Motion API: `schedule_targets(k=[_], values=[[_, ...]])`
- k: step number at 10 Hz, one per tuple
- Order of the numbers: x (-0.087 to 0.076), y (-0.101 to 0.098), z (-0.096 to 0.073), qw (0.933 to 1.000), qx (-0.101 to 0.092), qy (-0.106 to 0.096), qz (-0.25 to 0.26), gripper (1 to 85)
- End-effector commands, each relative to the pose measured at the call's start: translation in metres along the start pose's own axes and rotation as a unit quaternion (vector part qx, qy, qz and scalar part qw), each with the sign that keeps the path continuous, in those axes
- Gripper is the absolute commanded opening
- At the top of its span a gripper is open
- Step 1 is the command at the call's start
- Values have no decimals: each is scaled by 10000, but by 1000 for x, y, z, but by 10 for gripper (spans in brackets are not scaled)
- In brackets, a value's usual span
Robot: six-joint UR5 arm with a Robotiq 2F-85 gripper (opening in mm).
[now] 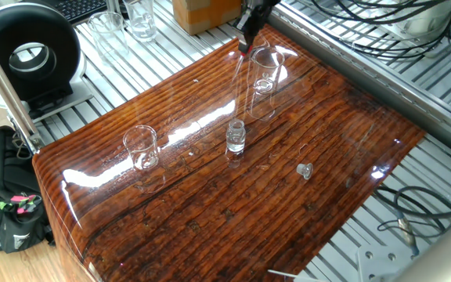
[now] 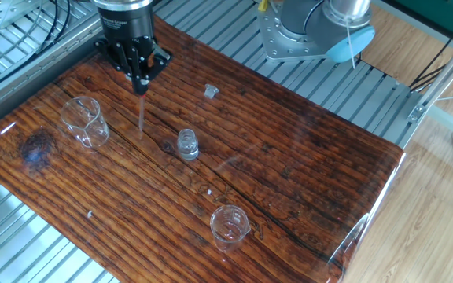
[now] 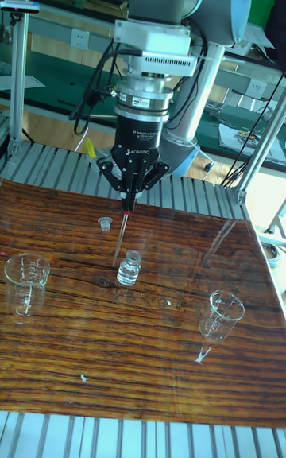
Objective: Transfer liquid using a dropper
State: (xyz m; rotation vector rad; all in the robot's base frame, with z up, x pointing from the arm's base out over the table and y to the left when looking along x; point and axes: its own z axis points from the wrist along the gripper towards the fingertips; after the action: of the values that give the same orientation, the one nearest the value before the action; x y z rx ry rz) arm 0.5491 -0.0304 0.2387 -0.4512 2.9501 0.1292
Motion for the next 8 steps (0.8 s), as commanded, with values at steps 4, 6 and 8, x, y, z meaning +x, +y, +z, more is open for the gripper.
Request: schedule_targets(k=[4,6,8], values=[[-8,-93,-33,9992,-41,-38,-387,17],[-28,-112,-24,9981,-154,-270,-533,17],[-11,-132,-13,9988,-129,3,-477,17]])
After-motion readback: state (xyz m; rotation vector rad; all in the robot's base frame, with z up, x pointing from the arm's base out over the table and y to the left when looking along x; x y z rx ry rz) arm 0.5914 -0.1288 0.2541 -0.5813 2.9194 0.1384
